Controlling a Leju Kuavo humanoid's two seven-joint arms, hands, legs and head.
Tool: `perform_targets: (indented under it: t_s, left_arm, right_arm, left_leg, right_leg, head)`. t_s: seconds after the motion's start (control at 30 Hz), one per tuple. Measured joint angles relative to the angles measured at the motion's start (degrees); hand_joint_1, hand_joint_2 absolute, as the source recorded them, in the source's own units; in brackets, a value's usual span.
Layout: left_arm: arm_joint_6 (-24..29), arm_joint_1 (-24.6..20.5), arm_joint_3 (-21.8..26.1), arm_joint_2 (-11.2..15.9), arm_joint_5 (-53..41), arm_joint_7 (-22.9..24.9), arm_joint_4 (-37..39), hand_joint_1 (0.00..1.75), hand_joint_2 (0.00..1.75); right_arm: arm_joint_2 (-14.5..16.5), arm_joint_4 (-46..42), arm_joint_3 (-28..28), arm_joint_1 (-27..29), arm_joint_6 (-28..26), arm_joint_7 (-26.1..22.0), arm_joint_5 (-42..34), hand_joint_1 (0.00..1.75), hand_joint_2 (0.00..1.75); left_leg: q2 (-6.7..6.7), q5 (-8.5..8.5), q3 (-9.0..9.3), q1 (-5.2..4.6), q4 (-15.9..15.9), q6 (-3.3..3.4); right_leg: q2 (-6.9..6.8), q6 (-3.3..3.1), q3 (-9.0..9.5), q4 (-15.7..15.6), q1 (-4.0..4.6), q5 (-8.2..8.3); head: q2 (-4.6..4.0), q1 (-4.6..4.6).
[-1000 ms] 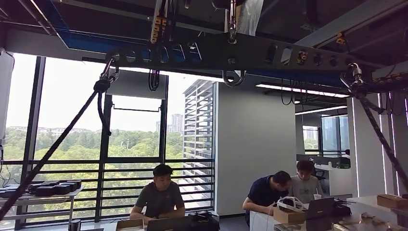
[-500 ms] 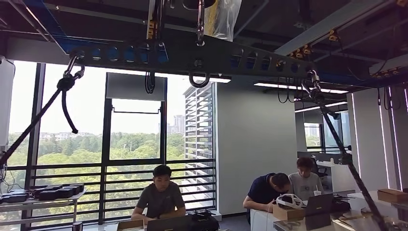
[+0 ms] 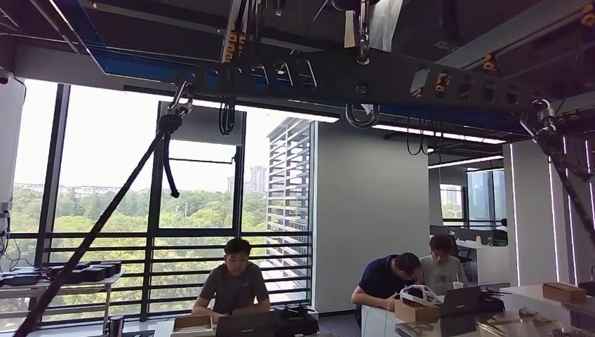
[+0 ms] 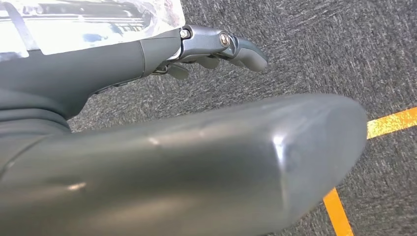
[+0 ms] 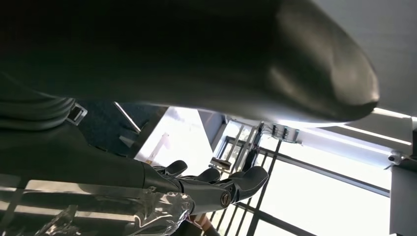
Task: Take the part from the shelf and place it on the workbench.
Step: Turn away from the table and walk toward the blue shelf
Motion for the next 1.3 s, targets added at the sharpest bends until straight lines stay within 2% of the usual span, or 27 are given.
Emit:
perform_targets:
  t_s: [0.03,0.07,0.13,0.2,0.23,0.27,0.33,0.37,0.4,0.43,0.5,0.53,0.57,0.7,0.73,0.77,0.83,0.87,0.9,0.93,0.97,1.03,1.07,1.13,1.2,1.27,1.3]
  left_arm:
    - [0.00,-0.02,0.00,-0.01,0.00,0.00,0.00,0.00,0.00]
    - [0.00,-0.03,0.00,-0.02,0.00,0.00,0.00,0.00,0.00]
    - [-0.01,-0.03,-0.01,-0.03,0.00,0.00,0.00,0.00,0.00]
    - [-0.01,-0.01,-0.02,-0.02,0.00,0.00,0.00,0.00,0.00]
    - [-0.01,0.00,-0.02,-0.01,0.00,0.00,0.00,0.00,0.00]
    - [0.00,0.00,-0.02,0.00,0.00,0.00,0.00,0.00,0.00]
    - [0.01,0.04,-0.02,0.01,0.00,0.00,0.00,0.00,0.00]
    - [0.01,0.06,-0.02,0.02,0.00,0.00,0.00,0.00,0.00]
    - [0.00,0.08,-0.02,0.03,0.00,0.00,0.00,0.00,0.00]
    - [0.00,0.08,-0.02,0.03,0.00,0.00,0.00,0.00,0.00]
    - [0.00,0.02,-0.03,0.03,0.00,0.00,0.00,0.00,0.00]
    - [0.01,-0.03,-0.03,0.04,0.00,-0.02,0.00,0.00,0.00]
    - [0.02,-0.05,-0.03,0.04,0.00,-0.06,0.00,0.00,0.00]
    - [0.12,0.03,-0.03,0.02,0.02,-0.21,0.00,0.00,0.00]
    - [0.17,-0.04,-0.04,0.00,0.08,-0.25,0.00,0.00,0.00]
    - [0.31,-0.09,-0.04,-0.02,0.20,-0.30,0.00,0.00,0.00]
    - [0.80,-0.06,-0.04,-0.08,0.61,-0.47,0.00,0.00,0.00]
    - [1.14,0.03,-0.04,-0.16,0.82,-0.53,0.00,0.00,0.00]
    - [1.44,0.13,-0.04,-0.26,0.97,-0.58,0.00,0.00,0.00]
    - [1.69,0.21,-0.04,-0.37,1.08,-0.60,0.00,0.00,0.00]
    - [1.85,0.27,-0.04,-0.50,1.11,-0.62,0.00,0.00,0.00]
    - [2.04,0.29,-0.05,-0.75,1.17,-0.63,0.00,0.00,0.00]
    - [2.15,0.27,-0.07,-0.85,1.21,-0.63,-0.01,0.00,0.00]
    - [2.40,0.26,-0.17,-0.94,1.41,-0.63,-0.02,0.00,0.00]
    - [2.66,0.28,-0.33,-0.98,1.71,-0.63,-0.02,0.00,0.87]
    - [3.20,0.30,-0.48,-0.99,1.98,-0.60,-0.02,0.00,1.75]
    - [3.64,0.34,-0.55,-0.99,2.21,-0.57,-0.02,0.00,1.75]
  right_arm:
    - [0.01,-0.01,-0.02,-0.05,0.00,0.00,0.01,0.00,0.00]
    - [0.01,-0.02,-0.04,-0.08,-0.01,0.01,0.02,0.00,0.00]
    - [0.02,-0.04,-0.05,-0.10,-0.02,0.03,0.04,0.00,0.00]
    - [0.04,-0.04,-0.04,-0.14,-0.02,0.04,0.04,0.00,0.00]
    - [0.05,-0.04,-0.03,-0.17,-0.02,0.04,0.04,0.00,0.00]
    - [0.07,-0.04,-0.02,-0.18,-0.02,0.04,0.04,0.00,0.00]
    - [0.08,-0.03,0.02,-0.13,-0.02,0.05,0.04,0.00,0.00]
    - [0.08,-0.02,0.05,-0.07,-0.02,0.06,0.04,0.00,0.00]
    - [0.08,-0.02,0.08,-0.02,-0.01,0.07,0.04,0.00,0.00]
    - [0.09,-0.02,0.10,0.01,-0.01,0.08,0.04,0.00,0.00]
    - [0.09,-0.04,0.09,0.01,-0.01,0.09,0.04,0.00,0.00]
    - [0.08,-0.05,0.05,-0.02,-0.02,0.09,0.04,0.00,0.00]
    - [0.07,-0.05,0.02,-0.05,-0.02,0.09,0.04,0.00,0.00]
    - [0.01,-0.06,-0.02,-0.03,0.03,0.11,0.04,0.00,0.00]
    - [-0.02,-0.06,-0.03,-0.04,0.06,0.14,0.04,0.00,0.00]
    - [-0.04,-0.05,-0.04,-0.01,0.09,0.18,0.04,0.00,0.00]
    - [-0.06,0.02,-0.02,0.36,0.19,0.26,-0.05,0.00,0.00]
    - [-0.06,0.08,0.02,0.75,0.23,0.28,-0.16,0.00,0.00]
    - [-0.07,0.16,0.05,1.20,0.26,0.28,-0.35,0.00,0.00]
    - [-0.07,0.26,0.09,1.60,0.28,0.28,-0.57,0.00,0.00]
    - [-0.07,0.37,0.11,1.90,0.32,0.25,-0.83,0.00,0.00]
    - [-0.06,0.57,0.05,2.23,0.49,0.09,-1.27,0.00,0.00]
    - [-0.05,0.66,0.02,2.43,0.64,-0.03,-1.41,0.00,0.00]
    - [-0.05,0.82,-0.03,3.09,0.93,-0.23,-1.68,0.00,0.00]
    - [-0.06,1.01,-0.03,3.84,1.10,-0.28,-1.91,0.00,0.87]
    - [-0.05,1.35,-0.02,4.84,1.23,0.18,-2.09,0.00,1.75]
    - [-0.04,1.66,-0.01,5.62,1.28,0.65,-2.25,0.00,1.75]
  left_leg:
    - [-0.01,0.14,-0.22,-0.08,0.17,-0.23]
    - [0.00,0.33,-0.44,-0.11,0.29,-0.54]
    - [0.06,0.82,-0.80,-0.13,0.30,-1.28]
    - [0.04,0.49,-1.08,-0.04,0.59,-1.96]
    - [0.00,-0.72,-1.52,-0.02,1.77,-2.30]
    - [-0.05,-2.70,-2.33,0.07,4.16,-2.61]
    - [-0.08,-7.28,-4.57,0.26,11.44,-3.22]
    - [-0.08,-8.63,-5.25,0.33,14.35,-3.40]
    - [-0.07,-8.91,-5.11,0.35,15.48,-3.49]
    - [-0.07,-8.10,-3.90,0.36,14.30,-3.47]
    - [-0.11,-5.22,0.71,0.32,7.03,-3.09]
    - [-0.14,-4.24,2.74,0.25,3.37,-2.71]
    - [-0.17,-3.77,3.96,0.13,0.96,-2.27]
    - [-0.12,-2.80,3.79,-0.09,-0.59,-0.54]
    - [-0.09,-2.32,3.54,0.03,-0.85,-0.12]
    - [-0.05,-1.84,3.19,0.18,-1.08,0.22]
    - [-0.01,-1.18,2.31,0.16,-1.10,0.53]
    - [0.00,-0.89,1.88,0.13,-1.07,0.55]
    - [0.01,-0.61,1.46,0.10,-1.02,0.52]
    - [0.01,-0.36,1.07,0.09,-0.95,0.45]
    - [0.01,-0.14,0.75,0.08,-0.86,0.34]
    - [-0.01,0.19,0.21,-0.04,-0.55,0.00]
    - [-0.01,0.38,-0.07,-0.13,-0.40,-0.29]
    - [0.02,0.81,-0.54,-0.22,-0.27,-0.97]
    - [0.02,0.92,-0.66,-0.12,-0.35,-1.54]
    - [0.02,0.32,-0.58,-0.18,-0.62,-1.21]
    - [0.01,0.03,-0.46,-0.19,-0.76,-0.93]
  right_leg:
    - [-0.01,-0.32,1.72,-3.27,0.12,0.87]
    - [-0.01,-0.65,2.64,-5.24,0.28,1.21]
    - [0.06,-1.28,2.61,-6.09,0.54,1.43]
    - [0.00,-1.99,2.29,-6.37,0.32,2.18]
    - [-0.08,-2.32,2.09,-6.59,0.15,2.59]
    - [-0.17,-2.57,1.85,-6.74,0.01,2.97]
    - [-0.25,-2.81,1.16,-6.72,0.05,3.49]
    - [-0.25,-2.82,0.80,-6.66,0.08,3.74]
    - [-0.24,-2.79,0.44,-6.57,0.09,3.97]
    - [-0.21,-2.72,0.11,-6.42,0.10,4.16]
    - [-0.18,-2.49,-0.38,-6.05,0.10,4.42]
    - [-0.17,-2.28,-0.63,-5.80,0.20,4.53]
    - [-0.16,-1.98,-0.87,-5.64,0.27,4.68]
    - [-0.10,-0.53,-1.52,-5.54,0.11,5.10]
    - [-0.05,-0.22,-2.00,-4.63,0.06,4.14]
    - [0.00,0.04,-2.88,-2.58,0.01,2.44]
    - [0.05,0.47,-5.49,4.38,-0.10,-2.01]
    - [0.05,0.62,-6.48,7.62,-0.13,-3.51]
    - [0.05,0.69,-6.68,9.27,-0.14,-4.02]
    - [0.04,0.70,-5.84,8.80,-0.14,-3.50]
    - [0.04,0.60,-3.97,6.17,-0.14,-2.14]
    - [-0.01,0.22,0.79,-1.74,-0.04,0.51]
    - [-0.01,-0.07,2.31,-4.63,0.06,1.16]
    - [0.06,-0.69,2.95,-6.61,0.34,1.30]
    - [0.09,-1.28,2.57,-6.69,0.42,1.64]
    - [0.10,-1.47,2.53,-6.89,0.35,1.73]
    - [0.09,-1.47,2.59,-6.88,0.40,1.67]
  head:
    - [0.00,0.00]
    - [0.00,0.02]
    - [0.00,0.06]
    - [0.00,0.10]
    - [0.00,0.21]
    - [0.00,0.37]
    - [0.00,0.67]
    - [0.00,0.76]
    - [0.00,0.83]
    - [0.00,0.90]
    - [0.00,1.04]
    - [0.00,1.08]
    - [0.00,1.08]
    - [0.00,0.90]
    - [0.00,0.83]
    - [0.00,0.72]
    - [0.00,0.42]
    - [0.00,0.32]
    - [0.00,0.24]
    - [0.00,0.16]
    - [0.00,0.09]
    - [0.00,0.00]
    - [0.00,0.00]
    - [0.00,0.07]
    - [0.00,0.09]
    - [0.00,0.28]
    - [0.00,0.42]
